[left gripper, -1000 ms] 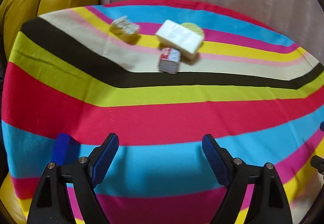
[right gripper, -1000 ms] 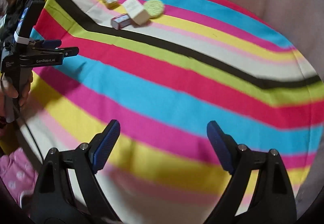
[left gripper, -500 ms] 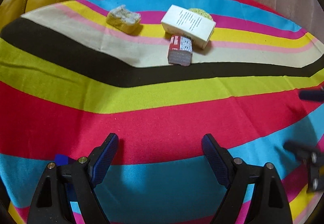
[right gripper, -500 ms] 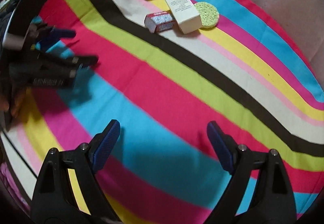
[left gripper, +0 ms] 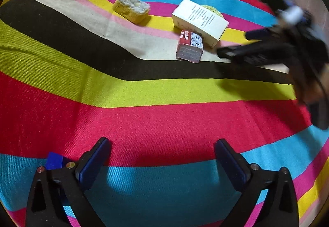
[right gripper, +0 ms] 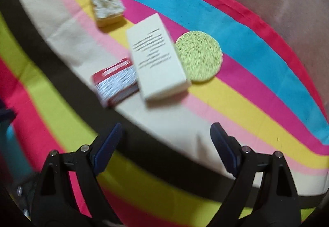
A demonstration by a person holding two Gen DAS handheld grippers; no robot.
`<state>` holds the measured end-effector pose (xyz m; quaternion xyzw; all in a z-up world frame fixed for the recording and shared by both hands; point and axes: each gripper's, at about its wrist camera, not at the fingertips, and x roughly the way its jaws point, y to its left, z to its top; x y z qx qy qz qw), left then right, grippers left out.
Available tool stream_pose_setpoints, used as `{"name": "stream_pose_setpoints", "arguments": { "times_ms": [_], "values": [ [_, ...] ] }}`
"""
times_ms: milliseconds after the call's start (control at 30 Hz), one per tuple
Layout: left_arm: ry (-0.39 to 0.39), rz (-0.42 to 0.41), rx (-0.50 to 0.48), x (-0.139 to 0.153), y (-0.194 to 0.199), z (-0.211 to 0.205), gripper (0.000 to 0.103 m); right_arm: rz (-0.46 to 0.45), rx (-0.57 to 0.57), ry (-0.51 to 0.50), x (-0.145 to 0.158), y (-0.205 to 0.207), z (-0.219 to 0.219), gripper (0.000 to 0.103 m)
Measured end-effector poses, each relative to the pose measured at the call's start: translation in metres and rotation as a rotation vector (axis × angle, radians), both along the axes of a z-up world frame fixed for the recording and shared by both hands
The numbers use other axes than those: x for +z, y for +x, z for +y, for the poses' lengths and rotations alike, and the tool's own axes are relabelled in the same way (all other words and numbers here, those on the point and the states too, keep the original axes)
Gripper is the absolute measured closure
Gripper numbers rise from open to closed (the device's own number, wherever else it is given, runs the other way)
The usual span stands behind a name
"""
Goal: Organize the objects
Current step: 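Grasp the white printed box with the right gripper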
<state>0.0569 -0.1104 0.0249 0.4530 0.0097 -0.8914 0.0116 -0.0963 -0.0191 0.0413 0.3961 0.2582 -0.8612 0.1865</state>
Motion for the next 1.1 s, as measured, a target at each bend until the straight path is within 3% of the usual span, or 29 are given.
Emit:
{"name": "stream_pose_setpoints", "arguments": {
  "times_ms": [167, 300, 433, 467, 567, 733, 867, 1100],
  "values": [
    [0.0, 0.0, -0.008, 0.0, -0.003, -0.002, 0.0, -0.001, -0.02, 0.053, -0.009, -0.033, -0.024, 0.013],
    [0.0, 0.0, -0.008, 0.0, -0.003, -0.002, 0.0, -0.003, 0.018, 0.032, -0.01, -0.039, -0.039, 0.014],
    [0.0, 0.0, -0.008, 0.0, -0.003, -0.002, 0.0, -0.027, 0.055, -0.09, 0.001, -0.025, -0.03, 0.047],
    [0.0, 0.0, -0.008, 0.0, -0.003, -0.002, 0.0, -0.059, 0.053, -0.124, 0.004, -0.02, -0.023, 0.048],
    [0.0, 0.0, -0.002, 0.0, -0.002, -0.001, 0.0, -0.127, 0.042, -0.239, 0.018, 0.002, 0.011, 0.048],
    [0.0, -0.001, 0.001, 0.0, -0.002, -0.001, 0.0, -0.303, 0.016, -0.29, 0.019, 0.037, 0.075, 0.048],
    [0.0, -0.002, 0.009, 0.0, -0.003, 0.0, 0.0, -0.311, -0.023, -0.285, 0.002, 0.04, 0.104, 0.047],
    [-0.001, -0.003, 0.013, 0.0, -0.002, 0.0, 0.0, -0.272, -0.049, -0.426, -0.018, 0.029, 0.106, 0.028]
  ]
}}
